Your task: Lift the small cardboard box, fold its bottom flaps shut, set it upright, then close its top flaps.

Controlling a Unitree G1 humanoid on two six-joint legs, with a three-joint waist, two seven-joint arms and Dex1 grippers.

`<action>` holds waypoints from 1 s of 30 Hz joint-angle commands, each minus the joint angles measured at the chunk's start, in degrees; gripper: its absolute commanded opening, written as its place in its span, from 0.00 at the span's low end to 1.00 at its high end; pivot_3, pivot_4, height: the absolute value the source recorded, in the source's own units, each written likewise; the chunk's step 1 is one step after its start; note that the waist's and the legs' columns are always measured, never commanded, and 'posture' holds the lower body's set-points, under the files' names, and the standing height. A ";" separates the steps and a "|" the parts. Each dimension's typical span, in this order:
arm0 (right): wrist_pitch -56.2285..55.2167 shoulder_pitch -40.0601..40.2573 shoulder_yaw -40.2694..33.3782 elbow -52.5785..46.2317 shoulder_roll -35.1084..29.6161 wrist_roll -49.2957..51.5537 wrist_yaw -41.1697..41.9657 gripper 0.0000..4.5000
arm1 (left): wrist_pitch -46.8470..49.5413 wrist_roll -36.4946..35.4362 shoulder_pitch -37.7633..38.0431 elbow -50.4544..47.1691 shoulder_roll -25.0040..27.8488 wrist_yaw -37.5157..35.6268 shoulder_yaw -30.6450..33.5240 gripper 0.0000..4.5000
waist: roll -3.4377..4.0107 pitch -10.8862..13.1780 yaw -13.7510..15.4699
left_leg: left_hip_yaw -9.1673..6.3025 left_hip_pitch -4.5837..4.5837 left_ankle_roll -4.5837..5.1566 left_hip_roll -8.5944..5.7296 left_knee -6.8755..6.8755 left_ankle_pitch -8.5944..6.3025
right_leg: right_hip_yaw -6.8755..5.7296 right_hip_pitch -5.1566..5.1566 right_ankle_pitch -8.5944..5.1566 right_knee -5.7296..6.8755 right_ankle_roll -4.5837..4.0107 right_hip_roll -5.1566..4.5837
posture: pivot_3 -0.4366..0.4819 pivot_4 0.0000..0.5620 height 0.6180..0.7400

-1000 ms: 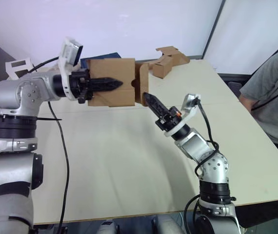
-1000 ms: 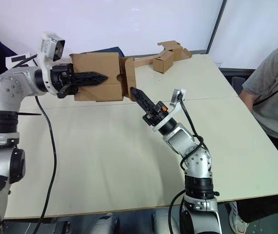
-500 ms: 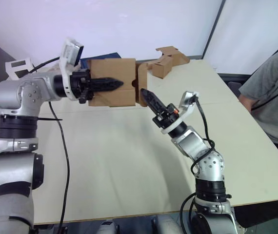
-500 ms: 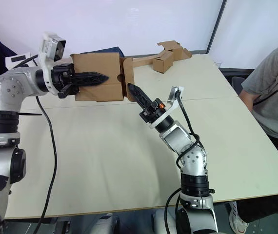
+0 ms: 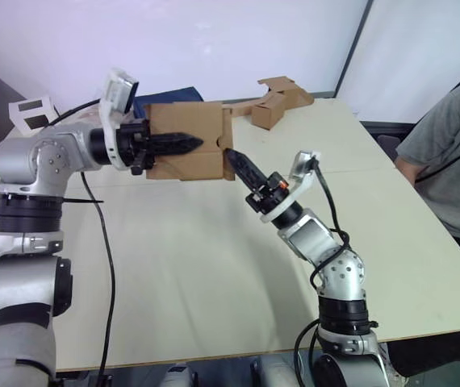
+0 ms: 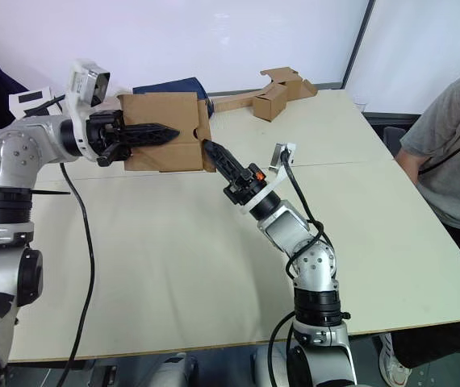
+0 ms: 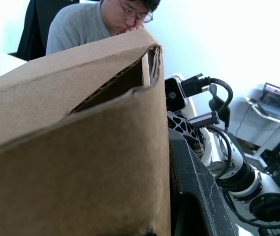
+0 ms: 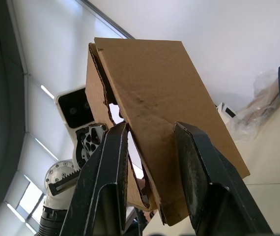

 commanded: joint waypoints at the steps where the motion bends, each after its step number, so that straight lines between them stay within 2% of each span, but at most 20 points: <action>1: 0.29 -1.53 2.84 -2.78 2.37 0.35 -0.06 0.32 | -1.27 -0.55 -0.56 -1.58 -0.29 0.01 1.42 0.00 | 0.00 0.00 -0.04 | 0.00 0.00 0.00 0.00 0.00 0.00 | 0.00 0.00 0.00 0.00 0.00 0.00 | 0.48 0.27 1.00; 17: -1.67 -1.49 1.43 -2.33 7.40 1.72 -4.11 0.32 | -1.71 -0.55 -0.31 -1.40 -0.59 0.70 1.97 0.00 | 0.00 0.00 -0.02 | -0.01 0.00 0.00 0.00 -0.01 0.00 | 0.00 -0.01 0.00 0.00 0.00 0.00 | 0.48 0.27 1.00; 23: -0.17 -1.00 5.50 -3.52 7.47 0.54 -2.50 0.32 | -2.07 -0.49 -0.31 -1.16 -0.90 1.03 2.11 0.00 | 0.00 0.00 -0.05 | -0.01 0.00 0.00 0.00 -0.01 0.00 | 0.00 -0.01 0.00 0.00 0.00 0.00 | 0.48 0.27 1.00; 30: -0.15 -1.78 9.22 -4.60 4.15 -5.53 1.70 0.32 | -2.17 -0.35 -0.25 -1.02 -1.01 1.18 2.25 0.00 | 0.00 0.00 -0.01 | -0.01 0.00 0.00 -0.01 0.00 0.00 | 0.00 0.00 0.00 0.00 0.00 0.00 | 0.48 0.27 1.00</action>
